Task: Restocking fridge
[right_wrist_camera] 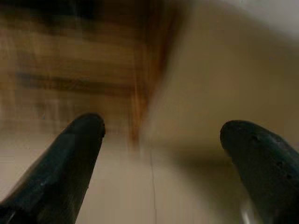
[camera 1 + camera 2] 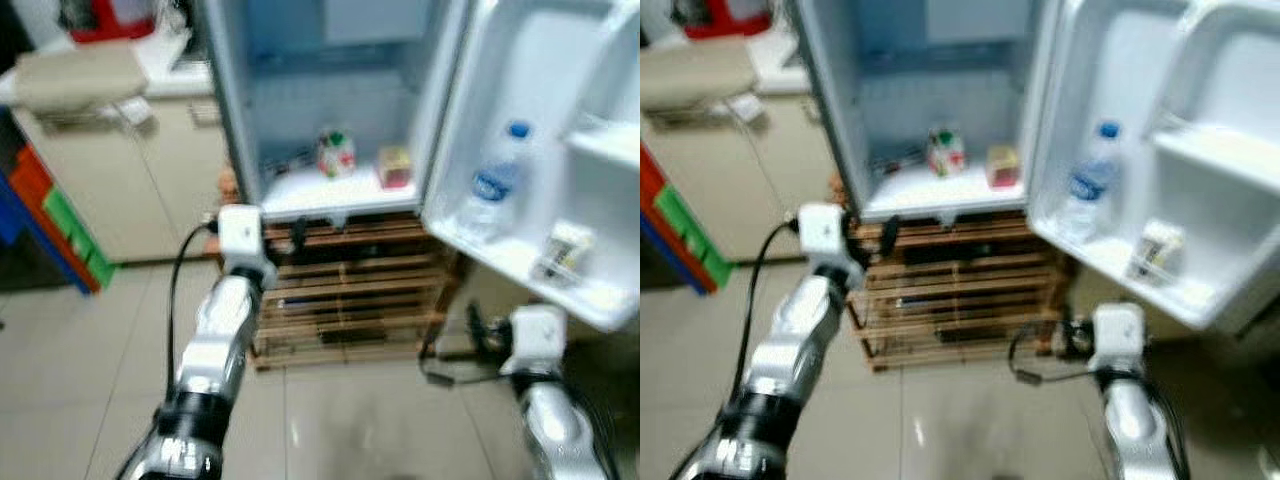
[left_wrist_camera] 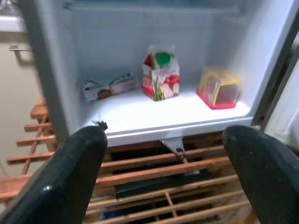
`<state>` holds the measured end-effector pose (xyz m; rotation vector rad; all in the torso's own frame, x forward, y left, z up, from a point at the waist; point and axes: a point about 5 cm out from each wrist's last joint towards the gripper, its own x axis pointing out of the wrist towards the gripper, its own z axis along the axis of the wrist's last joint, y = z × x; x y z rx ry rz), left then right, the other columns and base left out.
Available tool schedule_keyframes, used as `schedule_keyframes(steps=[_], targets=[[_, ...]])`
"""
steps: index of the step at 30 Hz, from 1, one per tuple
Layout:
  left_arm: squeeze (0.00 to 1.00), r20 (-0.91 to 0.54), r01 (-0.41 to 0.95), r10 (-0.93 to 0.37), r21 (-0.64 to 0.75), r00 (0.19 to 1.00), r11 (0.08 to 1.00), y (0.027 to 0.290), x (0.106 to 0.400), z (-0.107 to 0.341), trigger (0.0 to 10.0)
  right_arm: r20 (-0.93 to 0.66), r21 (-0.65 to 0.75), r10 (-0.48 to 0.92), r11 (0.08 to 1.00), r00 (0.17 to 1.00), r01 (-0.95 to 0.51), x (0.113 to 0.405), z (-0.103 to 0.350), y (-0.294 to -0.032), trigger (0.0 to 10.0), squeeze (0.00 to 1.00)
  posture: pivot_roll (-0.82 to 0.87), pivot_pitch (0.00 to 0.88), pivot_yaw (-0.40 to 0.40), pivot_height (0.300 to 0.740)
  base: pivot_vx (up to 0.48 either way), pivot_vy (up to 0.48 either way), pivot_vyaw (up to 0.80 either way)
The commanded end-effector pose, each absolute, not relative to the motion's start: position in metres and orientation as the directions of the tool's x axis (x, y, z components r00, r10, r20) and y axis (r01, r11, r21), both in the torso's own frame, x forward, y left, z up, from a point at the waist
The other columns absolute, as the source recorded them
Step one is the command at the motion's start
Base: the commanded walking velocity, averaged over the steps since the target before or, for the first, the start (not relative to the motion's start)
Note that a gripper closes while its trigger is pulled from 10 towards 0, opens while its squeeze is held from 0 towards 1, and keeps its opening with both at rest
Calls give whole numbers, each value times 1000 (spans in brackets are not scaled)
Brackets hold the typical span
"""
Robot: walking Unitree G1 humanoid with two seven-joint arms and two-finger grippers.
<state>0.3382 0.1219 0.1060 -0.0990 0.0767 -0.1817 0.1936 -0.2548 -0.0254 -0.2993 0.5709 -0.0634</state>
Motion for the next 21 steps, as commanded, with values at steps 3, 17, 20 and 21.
schedule_keyframes(steps=[3,17,20,21], targets=[[0,-211,150,-162,-70,964,986,125,343,83,10000,-650,-413,-476,876,593,250,154,-47,-308,10000,0,-248,0,93,740,0,0,0],[0,-858,175,57,168,510,970,190,244,-50,10000,75,-650,-954,175,291,740,166,93,-448,10000,0,-267,7,120,740,0,0,0],[0,-874,188,91,202,477,961,197,233,-56,10000,131,-531,-923,243,363,812,186,120,-448,10000,0,-276,12,124,740,0,0,0],[0,-880,193,103,214,464,958,200,228,-59,10000,144,-476,-907,288,397,831,195,129,-447,10000,0,-278,13,123,740,0,0,0]])
